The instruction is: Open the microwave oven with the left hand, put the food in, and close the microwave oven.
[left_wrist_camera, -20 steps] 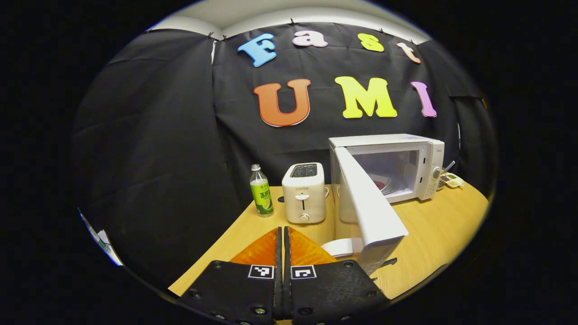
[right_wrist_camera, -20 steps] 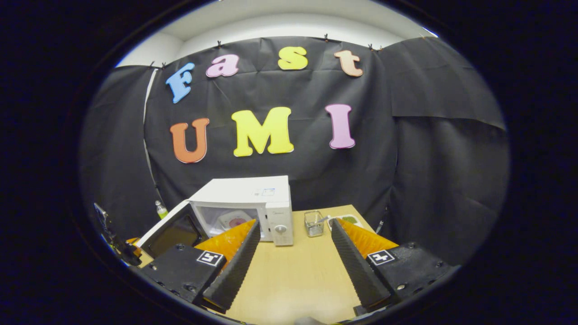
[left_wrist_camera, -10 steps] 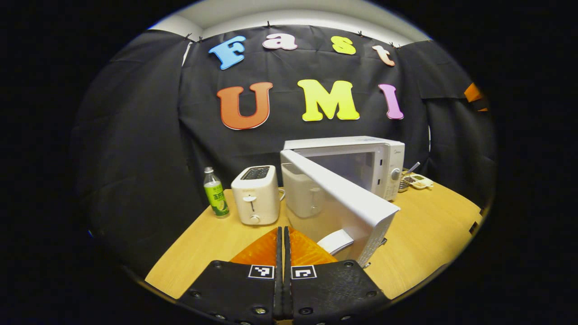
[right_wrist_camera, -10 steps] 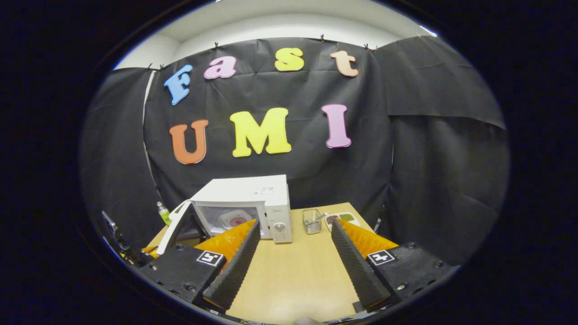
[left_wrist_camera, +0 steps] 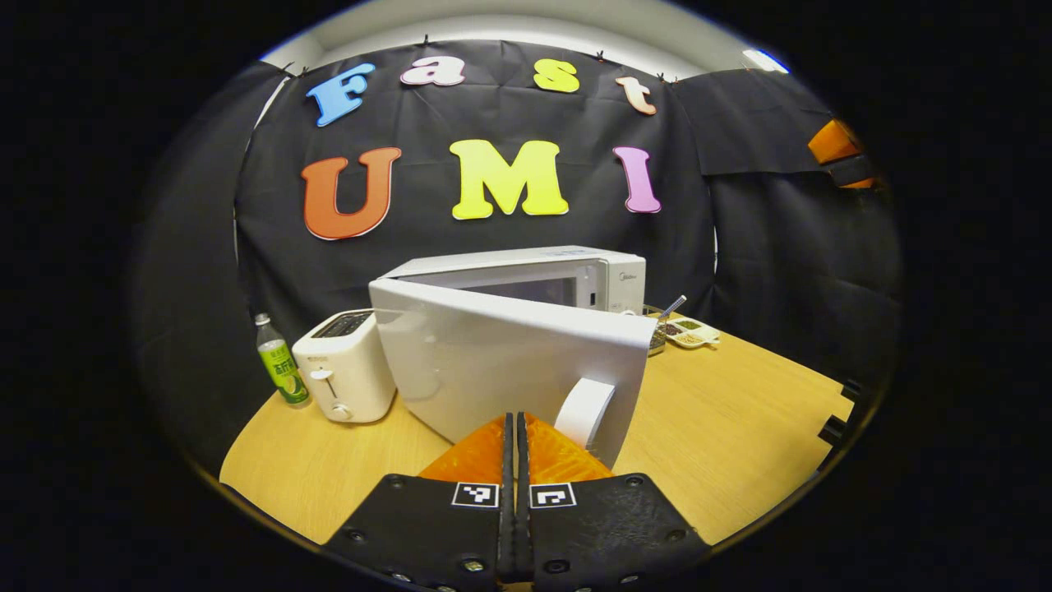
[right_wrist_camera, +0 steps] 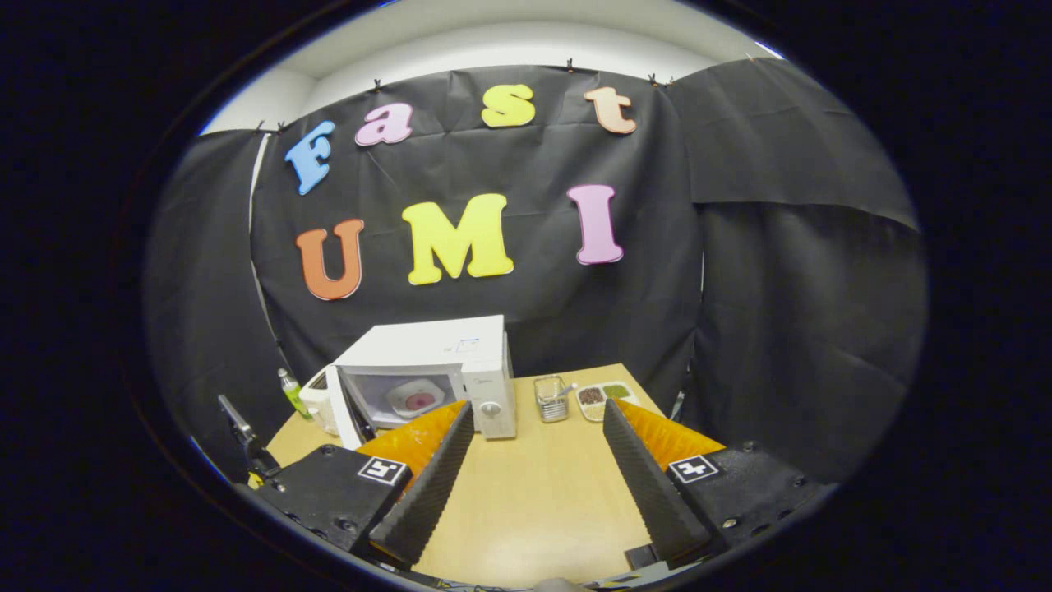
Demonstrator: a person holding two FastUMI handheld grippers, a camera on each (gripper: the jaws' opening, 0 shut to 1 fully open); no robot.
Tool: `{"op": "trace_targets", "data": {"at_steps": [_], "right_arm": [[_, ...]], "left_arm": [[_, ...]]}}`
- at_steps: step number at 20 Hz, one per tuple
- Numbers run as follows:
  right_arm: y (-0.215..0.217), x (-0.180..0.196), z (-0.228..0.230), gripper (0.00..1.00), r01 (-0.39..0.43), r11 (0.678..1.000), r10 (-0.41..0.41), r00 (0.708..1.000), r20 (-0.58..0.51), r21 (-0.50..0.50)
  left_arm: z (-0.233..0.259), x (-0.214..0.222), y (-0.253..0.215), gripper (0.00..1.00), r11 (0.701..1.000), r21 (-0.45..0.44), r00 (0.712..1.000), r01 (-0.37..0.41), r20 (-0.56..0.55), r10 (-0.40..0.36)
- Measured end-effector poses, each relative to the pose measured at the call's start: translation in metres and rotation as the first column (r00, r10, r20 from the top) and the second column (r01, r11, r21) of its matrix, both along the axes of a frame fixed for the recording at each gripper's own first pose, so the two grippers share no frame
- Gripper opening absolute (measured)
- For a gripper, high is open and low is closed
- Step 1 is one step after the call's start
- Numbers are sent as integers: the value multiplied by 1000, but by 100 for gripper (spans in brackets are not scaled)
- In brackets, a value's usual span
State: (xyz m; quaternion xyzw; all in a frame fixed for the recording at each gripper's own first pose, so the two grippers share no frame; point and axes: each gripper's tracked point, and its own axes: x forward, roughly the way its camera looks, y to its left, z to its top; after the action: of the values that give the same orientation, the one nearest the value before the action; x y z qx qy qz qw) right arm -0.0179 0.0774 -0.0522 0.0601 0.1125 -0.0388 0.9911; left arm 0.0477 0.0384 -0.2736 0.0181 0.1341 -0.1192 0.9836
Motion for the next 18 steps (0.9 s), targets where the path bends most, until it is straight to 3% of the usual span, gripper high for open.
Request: {"op": "trace_targets", "data": {"at_steps": [1,3,4,6,7,8,9,18], "right_arm": [[-3,1,1,92,2,1000,-2,1000,3,5],[-13,5,0,92,12,1000,-12,1000,0,6],[-16,7,-2,100,12,1000,-12,1000,-2,6],[-24,14,-4,100,19,1000,-19,1000,-15,-1],[-27,17,-4,92,23,1000,-23,1000,-18,2],[-30,20,-3,92,29,1000,-29,999,-18,3],[-34,23,-2,100,36,999,-36,999,-16,6],[-52,49,-1,100,74,997,-74,997,-24,-13]], "left_arm": [[0,9,-9,0,1000,-4,1000,12,4,-12],[1,26,-24,0,999,-5,999,34,5,-34],[2,32,-31,0,999,-5,999,44,10,-44],[4,48,-46,0,998,-4,998,62,16,-62],[3,55,-51,0,998,-6,998,65,18,-65],[3,63,-57,0,998,-9,998,66,16,-66],[1,70,-61,0,998,-14,998,65,10,-65],[-4,136,-98,0,995,-14,995,100,6,-100]]}}
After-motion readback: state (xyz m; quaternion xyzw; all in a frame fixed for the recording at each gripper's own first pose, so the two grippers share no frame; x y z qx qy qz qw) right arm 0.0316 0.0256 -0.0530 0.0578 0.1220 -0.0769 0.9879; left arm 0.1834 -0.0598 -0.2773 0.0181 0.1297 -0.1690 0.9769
